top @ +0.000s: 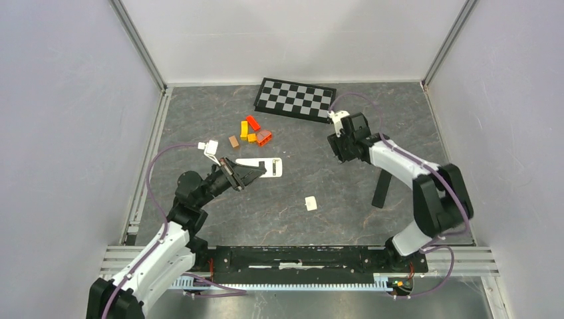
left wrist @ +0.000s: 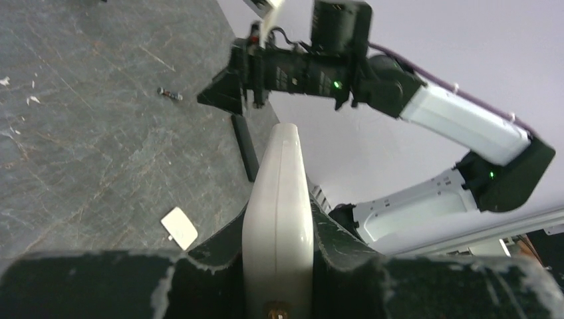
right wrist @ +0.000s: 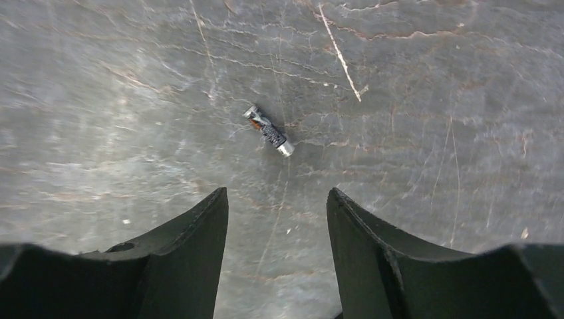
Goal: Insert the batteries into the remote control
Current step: Pick up the battery from the center of the board.
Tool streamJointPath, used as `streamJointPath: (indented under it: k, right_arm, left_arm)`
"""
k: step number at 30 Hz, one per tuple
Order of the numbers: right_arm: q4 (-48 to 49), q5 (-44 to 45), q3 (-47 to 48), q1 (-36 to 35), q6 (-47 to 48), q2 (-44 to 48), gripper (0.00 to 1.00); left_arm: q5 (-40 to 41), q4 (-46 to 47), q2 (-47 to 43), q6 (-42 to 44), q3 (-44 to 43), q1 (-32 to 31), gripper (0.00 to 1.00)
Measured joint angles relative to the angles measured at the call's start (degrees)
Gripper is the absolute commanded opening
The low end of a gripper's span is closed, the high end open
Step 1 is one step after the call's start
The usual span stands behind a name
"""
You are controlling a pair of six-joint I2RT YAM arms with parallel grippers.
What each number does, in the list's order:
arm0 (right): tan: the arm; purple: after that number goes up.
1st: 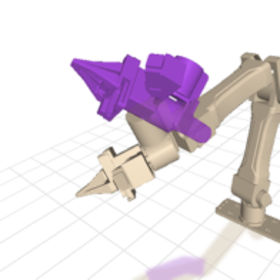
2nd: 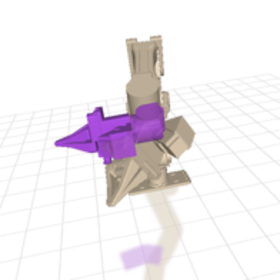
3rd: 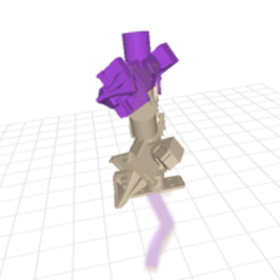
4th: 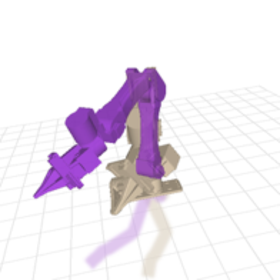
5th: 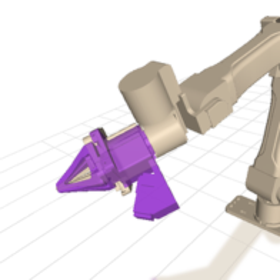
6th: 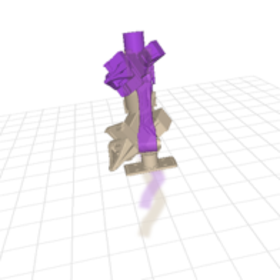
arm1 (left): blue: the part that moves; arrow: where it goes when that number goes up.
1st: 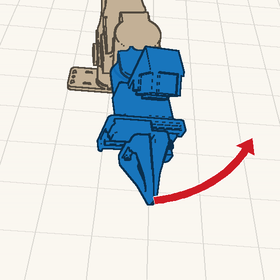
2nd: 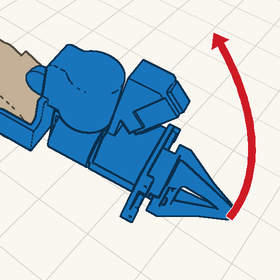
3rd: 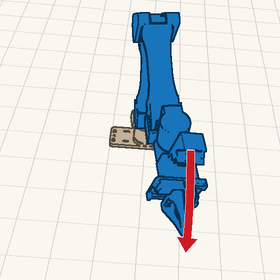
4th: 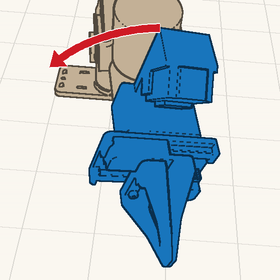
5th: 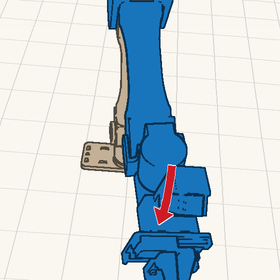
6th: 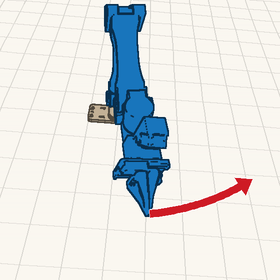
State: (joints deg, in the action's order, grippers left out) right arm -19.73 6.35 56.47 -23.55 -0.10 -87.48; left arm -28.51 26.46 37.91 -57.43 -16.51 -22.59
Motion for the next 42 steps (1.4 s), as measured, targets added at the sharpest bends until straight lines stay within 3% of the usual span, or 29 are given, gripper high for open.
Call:
streamJointPath:
  k: [8,18,21,25,28,37,42]
  right_arm:
    - [-3.32,-4.98,6.16,2.56,13.81,-11.85,0.59]
    - [-7.32,-11.98,13.33,5.60,22.08,-20.24,0.41]
    - [-8.94,-13.00,15.30,5.68,23.02,-21.73,0.30]
    - [-11.08,-13.38,18.08,5.68,23.54,-23.67,0.08]
    - [-11.67,-12.68,18.67,5.62,23.37,-24.00,0.03]
    - [-10.25,-11.15,17.97,5.62,17.55,-23.54,0.01]
    - [-5.11,-14.95,10.34,5.68,9.86,-18.05,0.01]
  left_arm:
    - [-3.45,0.72,4.96,-0.04,-0.04,0.00,0.02]
    - [-3.78,-0.42,9.05,1.86,-3.26,0.02,0.02]
    - [-3.78,-0.42,10.25,2.62,-4.76,0.02,0.02]
    - [-3.78,-0.59,11.69,3.08,-5.25,0.09,0.02]
    - [-3.76,-0.70,12.31,3.10,-5.25,0.13,0.02]
    - [-2.82,-0.74,14.43,3.08,-5.25,0.11,0.02]
    - [-1.46,-0.42,19.76,1.44,-5.18,0.11,0.02]
